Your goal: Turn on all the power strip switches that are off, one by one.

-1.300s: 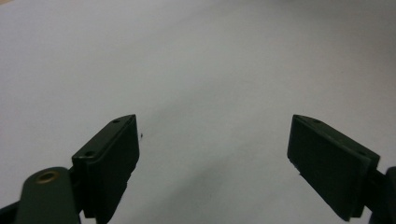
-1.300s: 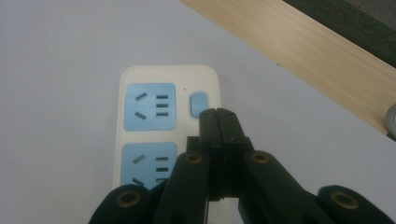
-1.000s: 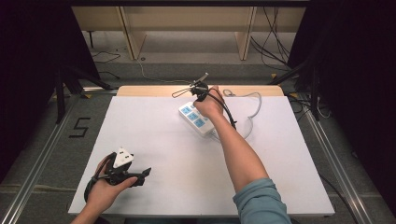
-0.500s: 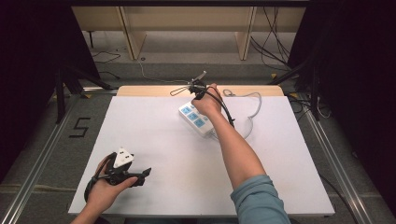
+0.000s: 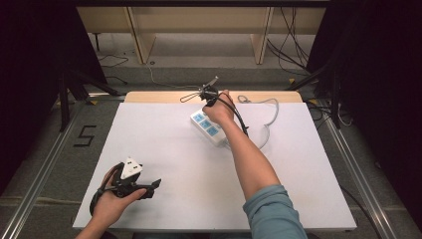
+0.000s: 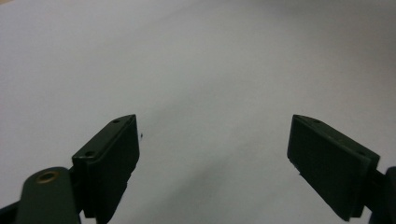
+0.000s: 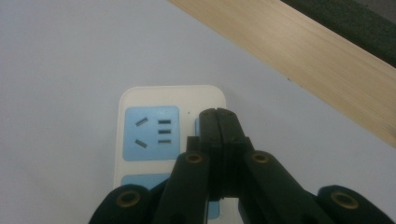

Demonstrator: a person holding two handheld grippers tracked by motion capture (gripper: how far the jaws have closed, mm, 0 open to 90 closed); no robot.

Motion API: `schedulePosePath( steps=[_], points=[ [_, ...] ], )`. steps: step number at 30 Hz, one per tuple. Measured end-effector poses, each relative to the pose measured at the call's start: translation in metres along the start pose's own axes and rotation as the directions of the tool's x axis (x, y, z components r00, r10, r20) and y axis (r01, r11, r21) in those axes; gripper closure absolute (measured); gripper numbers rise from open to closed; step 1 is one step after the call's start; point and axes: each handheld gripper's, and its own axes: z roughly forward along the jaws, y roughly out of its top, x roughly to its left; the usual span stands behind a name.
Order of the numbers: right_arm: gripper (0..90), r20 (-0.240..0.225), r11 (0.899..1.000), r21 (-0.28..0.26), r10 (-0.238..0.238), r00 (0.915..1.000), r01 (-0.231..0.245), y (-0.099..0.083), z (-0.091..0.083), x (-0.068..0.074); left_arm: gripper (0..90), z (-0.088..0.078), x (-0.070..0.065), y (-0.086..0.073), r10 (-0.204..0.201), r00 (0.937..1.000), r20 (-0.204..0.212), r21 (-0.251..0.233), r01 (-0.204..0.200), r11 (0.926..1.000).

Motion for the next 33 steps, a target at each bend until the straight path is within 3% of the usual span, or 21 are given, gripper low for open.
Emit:
schedulePosePath(
  steps=[33],
  points=[
    [90.0, -0.003, 1.000, 0.025, -0.005, 1.0000, 0.005, 0.0046, 0.0100, 0.0033, 16.6, -0.0001, 0.0001, 0.0002, 0.001, 1.0000, 0.003, 0.000, -0.001, 1.0000]
  ],
)
